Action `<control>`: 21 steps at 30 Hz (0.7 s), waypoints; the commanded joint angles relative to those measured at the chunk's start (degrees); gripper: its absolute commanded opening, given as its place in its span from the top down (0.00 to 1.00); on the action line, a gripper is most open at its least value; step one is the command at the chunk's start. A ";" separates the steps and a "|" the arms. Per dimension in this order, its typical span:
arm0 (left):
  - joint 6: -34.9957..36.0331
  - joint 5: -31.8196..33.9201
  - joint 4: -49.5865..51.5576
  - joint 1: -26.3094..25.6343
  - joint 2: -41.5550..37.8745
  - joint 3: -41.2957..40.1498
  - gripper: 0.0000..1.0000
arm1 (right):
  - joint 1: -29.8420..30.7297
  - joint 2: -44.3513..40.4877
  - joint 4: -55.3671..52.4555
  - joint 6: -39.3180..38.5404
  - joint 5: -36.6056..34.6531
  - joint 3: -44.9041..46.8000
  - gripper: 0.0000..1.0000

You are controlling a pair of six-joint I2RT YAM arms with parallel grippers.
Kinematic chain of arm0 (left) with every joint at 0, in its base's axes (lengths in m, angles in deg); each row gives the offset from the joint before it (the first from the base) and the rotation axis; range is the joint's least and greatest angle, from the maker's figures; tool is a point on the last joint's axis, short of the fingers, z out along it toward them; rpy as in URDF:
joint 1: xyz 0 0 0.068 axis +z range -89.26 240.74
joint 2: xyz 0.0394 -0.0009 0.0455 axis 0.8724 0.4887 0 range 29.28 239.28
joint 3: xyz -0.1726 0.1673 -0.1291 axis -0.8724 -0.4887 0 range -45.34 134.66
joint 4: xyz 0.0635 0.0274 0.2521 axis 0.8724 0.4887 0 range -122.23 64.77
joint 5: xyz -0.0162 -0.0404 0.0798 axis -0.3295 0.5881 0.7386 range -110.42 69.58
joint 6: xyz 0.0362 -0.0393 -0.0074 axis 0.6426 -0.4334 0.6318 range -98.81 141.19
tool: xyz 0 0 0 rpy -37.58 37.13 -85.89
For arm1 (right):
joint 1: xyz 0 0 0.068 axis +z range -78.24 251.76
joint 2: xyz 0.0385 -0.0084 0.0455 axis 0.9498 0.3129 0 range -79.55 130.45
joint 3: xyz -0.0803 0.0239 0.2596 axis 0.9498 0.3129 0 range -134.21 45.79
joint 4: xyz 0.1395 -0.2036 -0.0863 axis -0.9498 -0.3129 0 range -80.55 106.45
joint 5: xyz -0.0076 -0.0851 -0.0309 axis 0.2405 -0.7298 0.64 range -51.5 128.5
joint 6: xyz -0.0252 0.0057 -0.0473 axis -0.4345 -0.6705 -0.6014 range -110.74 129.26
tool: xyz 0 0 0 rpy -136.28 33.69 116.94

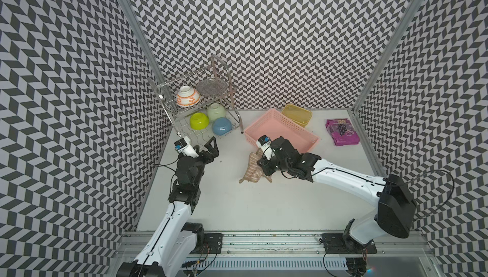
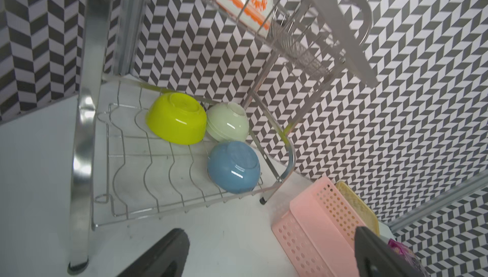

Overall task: Fold the square dishcloth
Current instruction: Place the cleaning item at the center of the board.

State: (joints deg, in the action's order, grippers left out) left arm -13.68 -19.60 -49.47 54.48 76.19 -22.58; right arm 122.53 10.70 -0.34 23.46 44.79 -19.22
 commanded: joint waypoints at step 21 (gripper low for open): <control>-10.20 -4.50 19.34 -22.32 1.32 -9.36 0.18 | -4.18 3.39 12.03 10.14 -0.26 12.89 0.33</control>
State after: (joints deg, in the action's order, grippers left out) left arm -21.70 -22.77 -34.12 34.55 76.65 -31.82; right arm 120.38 15.29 8.38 31.96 45.97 -8.01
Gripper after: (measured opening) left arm 0.827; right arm 0.675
